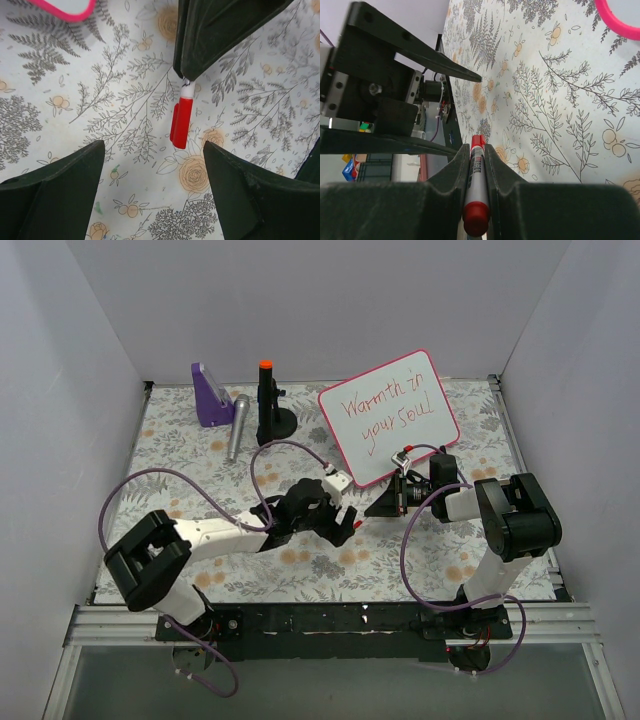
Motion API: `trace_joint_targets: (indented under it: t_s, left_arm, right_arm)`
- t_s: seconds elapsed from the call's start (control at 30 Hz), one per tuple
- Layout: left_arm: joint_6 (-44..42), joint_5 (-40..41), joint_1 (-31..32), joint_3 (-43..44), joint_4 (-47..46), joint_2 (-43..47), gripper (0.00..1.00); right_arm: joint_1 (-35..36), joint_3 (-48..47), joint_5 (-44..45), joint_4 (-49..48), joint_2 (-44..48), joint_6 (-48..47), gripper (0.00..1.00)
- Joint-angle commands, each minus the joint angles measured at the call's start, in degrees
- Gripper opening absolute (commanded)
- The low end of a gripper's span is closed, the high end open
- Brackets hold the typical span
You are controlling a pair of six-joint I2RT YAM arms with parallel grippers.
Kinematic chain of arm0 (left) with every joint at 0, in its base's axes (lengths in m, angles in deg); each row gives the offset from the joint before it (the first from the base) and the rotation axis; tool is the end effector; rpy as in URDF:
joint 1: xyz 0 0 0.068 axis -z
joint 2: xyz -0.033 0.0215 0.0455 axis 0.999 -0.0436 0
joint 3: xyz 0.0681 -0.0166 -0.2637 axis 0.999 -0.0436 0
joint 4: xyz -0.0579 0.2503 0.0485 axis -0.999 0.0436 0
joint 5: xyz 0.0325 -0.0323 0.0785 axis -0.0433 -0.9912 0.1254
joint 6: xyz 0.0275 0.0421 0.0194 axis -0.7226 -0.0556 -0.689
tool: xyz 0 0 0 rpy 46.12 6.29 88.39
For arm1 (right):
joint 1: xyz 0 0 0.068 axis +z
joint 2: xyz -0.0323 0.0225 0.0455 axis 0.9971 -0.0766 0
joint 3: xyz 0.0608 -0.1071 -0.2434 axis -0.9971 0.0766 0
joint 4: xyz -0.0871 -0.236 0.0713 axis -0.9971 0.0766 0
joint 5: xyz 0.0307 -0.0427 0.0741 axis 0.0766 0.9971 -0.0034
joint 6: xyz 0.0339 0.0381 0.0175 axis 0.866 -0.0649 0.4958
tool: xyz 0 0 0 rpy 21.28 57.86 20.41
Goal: Write a sentence on the whiteboard
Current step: Hold the pen cap from the whiteboard marker.
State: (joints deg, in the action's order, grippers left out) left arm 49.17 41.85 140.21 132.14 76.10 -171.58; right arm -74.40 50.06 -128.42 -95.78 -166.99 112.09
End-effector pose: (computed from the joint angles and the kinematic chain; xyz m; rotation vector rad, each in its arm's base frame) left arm 0.1851 -0.2474 0.1973 0.1452 2.3464 -1.0418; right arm 0.2773 0.0886 0.1254 -0.3335 2.1582 1.7200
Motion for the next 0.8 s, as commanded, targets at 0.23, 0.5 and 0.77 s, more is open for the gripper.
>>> trace_joint_targets:
  t_s: [0.23, 0.5, 0.77]
  left_arm:
    - [-3.16, -6.2, 1.17, 6.88, 4.71, -6.6, 0.69]
    - [-3.86, -6.56, 1.17, 13.39, 10.84, -14.16, 0.27]
    - [-6.5, -3.66, 1.08, 20.15, 9.72, -14.43, 0.0]
  right_arm:
    - [-0.3, -1.06, -1.56, -0.09, -0.36, -0.35, 0.01]
    - [-0.3, -1.06, -1.73, -0.09, -0.1, -0.09, 0.01]
    - [0.75, -1.06, -1.56, 0.87, -0.54, -0.7, 0.01]
